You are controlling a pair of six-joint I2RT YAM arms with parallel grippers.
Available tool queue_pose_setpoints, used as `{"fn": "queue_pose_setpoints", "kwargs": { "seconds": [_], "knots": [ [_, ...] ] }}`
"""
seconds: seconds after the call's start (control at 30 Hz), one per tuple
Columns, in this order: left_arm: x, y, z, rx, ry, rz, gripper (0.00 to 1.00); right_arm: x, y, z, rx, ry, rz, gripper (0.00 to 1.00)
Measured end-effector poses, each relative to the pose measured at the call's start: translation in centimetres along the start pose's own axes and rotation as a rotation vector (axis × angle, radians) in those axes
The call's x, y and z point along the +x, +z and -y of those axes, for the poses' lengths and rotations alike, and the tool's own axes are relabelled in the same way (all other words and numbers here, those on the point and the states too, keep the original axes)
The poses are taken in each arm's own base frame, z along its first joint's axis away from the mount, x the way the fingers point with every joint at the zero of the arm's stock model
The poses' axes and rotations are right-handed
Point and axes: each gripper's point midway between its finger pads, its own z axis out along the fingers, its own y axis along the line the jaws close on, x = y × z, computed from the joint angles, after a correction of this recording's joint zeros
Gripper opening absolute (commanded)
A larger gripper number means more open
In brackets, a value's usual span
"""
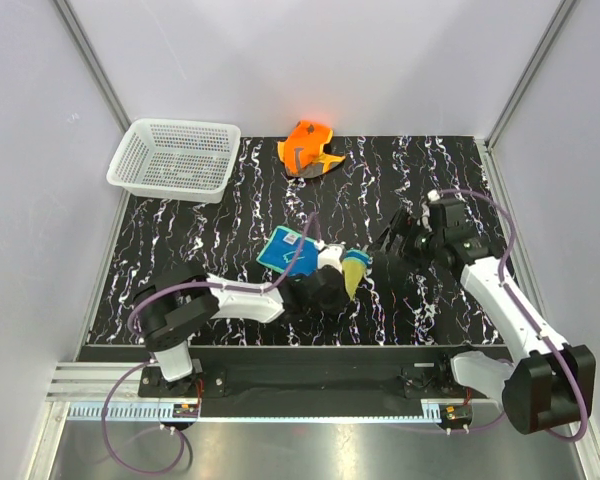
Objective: Roll the towels
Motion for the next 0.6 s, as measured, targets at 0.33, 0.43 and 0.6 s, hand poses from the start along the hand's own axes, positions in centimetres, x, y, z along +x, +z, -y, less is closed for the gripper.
{"fn": "queue_pose_setpoints", "kwargs": {
  "seconds": [0.33,0.43,0.6],
  "knots": [
    [-2.8,-1.4,1.2,0.234,-0.301,-0.05,0.0,5.4,2.8,1.5,-0.137,0.086,-0.125,0.95],
    [-2.9,-1.5,1.8,0.338,-0.381,-0.065,0.0,5.7,3.1,1.1,-0.187,0.097,-0.124,0.94],
    [-1.9,-0.3,3.1,0.497,-0.451,-0.117,0.0,5.8,3.7,0.8,-0.239,0.106,-0.117,0.93]
  ]
}}
